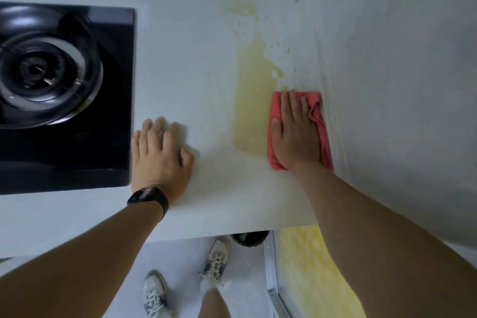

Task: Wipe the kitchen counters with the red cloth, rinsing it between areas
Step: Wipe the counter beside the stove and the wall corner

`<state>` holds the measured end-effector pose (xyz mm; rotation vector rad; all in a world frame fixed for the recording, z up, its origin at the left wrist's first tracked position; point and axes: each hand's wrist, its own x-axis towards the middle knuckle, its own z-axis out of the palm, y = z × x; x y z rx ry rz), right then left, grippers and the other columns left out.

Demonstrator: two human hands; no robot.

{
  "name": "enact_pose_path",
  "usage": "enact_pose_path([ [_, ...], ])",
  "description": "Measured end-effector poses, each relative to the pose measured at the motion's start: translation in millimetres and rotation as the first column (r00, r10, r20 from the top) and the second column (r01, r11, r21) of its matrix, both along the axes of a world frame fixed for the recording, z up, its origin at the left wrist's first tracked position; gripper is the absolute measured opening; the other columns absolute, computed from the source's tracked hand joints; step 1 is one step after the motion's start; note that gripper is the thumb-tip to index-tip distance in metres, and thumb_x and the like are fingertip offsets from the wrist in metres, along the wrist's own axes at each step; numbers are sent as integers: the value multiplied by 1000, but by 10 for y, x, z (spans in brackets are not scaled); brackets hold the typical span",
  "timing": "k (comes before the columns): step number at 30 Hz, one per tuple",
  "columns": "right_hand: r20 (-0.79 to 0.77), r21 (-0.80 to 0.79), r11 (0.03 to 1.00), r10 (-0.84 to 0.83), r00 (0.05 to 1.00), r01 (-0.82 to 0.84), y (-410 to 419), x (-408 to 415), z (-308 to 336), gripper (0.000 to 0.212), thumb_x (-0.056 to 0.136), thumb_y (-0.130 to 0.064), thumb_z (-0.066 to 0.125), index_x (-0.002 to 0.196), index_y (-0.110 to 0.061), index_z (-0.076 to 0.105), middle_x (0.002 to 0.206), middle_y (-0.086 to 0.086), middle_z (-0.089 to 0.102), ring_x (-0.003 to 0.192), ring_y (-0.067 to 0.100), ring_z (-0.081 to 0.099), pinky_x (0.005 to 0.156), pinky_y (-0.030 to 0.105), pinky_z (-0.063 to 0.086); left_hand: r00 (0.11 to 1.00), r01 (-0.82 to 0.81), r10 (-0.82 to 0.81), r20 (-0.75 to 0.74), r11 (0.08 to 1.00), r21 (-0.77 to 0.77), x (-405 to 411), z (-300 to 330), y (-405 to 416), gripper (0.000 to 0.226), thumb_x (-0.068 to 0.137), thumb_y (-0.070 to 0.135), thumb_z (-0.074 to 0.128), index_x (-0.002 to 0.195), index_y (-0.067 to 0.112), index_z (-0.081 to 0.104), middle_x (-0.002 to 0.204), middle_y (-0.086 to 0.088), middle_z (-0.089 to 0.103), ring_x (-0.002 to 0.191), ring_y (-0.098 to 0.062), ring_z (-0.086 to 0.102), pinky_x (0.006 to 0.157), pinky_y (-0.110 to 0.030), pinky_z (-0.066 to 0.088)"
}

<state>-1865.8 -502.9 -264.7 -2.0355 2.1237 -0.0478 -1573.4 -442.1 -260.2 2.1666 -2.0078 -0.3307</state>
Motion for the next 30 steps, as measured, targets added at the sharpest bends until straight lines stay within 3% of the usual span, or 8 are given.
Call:
enact_pose_path([
  [24, 13, -26, 997, 77, 997, -77, -2222, 80, 78, 61, 107, -31, 27, 166, -21, 12, 174, 3, 9, 160, 26, 6, 130, 37, 2, 997, 3, -6, 77, 1000, 27, -27, 74, -39, 62, 89, 35, 43, 144, 8, 52, 154, -24, 44, 149, -44, 32, 127, -56, 17],
  [30, 5, -37, 995, 90, 996, -90, -2572, 86, 104, 61, 107, -34, 28, 166, -22, 16, 173, -2, 11, 159, 23, 10, 128, 42, 12, 995, 24, -24, 93, 1000, -3, -18, 84, -59, 61, 88, 33, 43, 141, 5, 56, 151, -25, 47, 146, -46, 37, 123, -60, 25],
])
